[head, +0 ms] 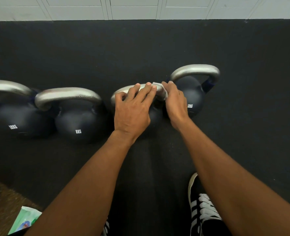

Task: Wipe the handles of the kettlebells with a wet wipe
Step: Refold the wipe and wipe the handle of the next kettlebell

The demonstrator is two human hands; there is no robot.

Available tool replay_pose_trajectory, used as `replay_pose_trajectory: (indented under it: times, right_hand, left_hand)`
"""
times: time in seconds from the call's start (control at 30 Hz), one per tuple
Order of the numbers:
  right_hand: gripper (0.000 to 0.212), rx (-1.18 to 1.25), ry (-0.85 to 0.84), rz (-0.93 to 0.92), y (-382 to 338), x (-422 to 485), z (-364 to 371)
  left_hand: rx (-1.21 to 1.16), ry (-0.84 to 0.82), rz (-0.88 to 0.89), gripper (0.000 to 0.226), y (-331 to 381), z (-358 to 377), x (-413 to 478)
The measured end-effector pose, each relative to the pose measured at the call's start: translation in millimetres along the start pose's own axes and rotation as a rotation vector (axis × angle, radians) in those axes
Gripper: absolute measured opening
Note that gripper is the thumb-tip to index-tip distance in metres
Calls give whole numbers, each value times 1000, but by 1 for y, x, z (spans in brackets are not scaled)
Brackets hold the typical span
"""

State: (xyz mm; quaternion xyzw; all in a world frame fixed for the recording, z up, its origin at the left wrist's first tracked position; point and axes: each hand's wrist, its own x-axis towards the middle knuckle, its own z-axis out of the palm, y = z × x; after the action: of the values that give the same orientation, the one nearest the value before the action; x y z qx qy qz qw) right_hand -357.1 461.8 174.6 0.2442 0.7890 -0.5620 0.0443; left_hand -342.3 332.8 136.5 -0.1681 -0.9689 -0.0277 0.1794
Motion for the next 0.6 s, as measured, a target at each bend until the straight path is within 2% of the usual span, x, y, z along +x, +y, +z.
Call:
replay_pose_trajectory:
  times: [0.07,0.2,0.27,0.37,0.43,0.5,0.6]
  right_hand:
    - [42,153,73,66,2,-15,9]
    - [26,883,149,356,-11,-21,19]
    - [21,1074,154,472,-27,-18,17]
    - [37,1238,107,623,-37,-8,11]
    - [53,1355,9,704,-36,-1,3]
    - [63,1481,-71,725,-30,4,-4]
    - [72,1623,-101,714,-17,5,-5]
  left_hand:
    - [1,17,10,60,-1,1,1]
    - [1,40,21,55,-3,5,1]
    - [1,46,19,58,-3,6,0]
    - [-7,56,18,66,-3,6,0]
    - [-14,70,21,67,-2,6,-1]
    - [-8,77,25,65,-3,6,0]
    - [-1,91,39,60,-4,8,0]
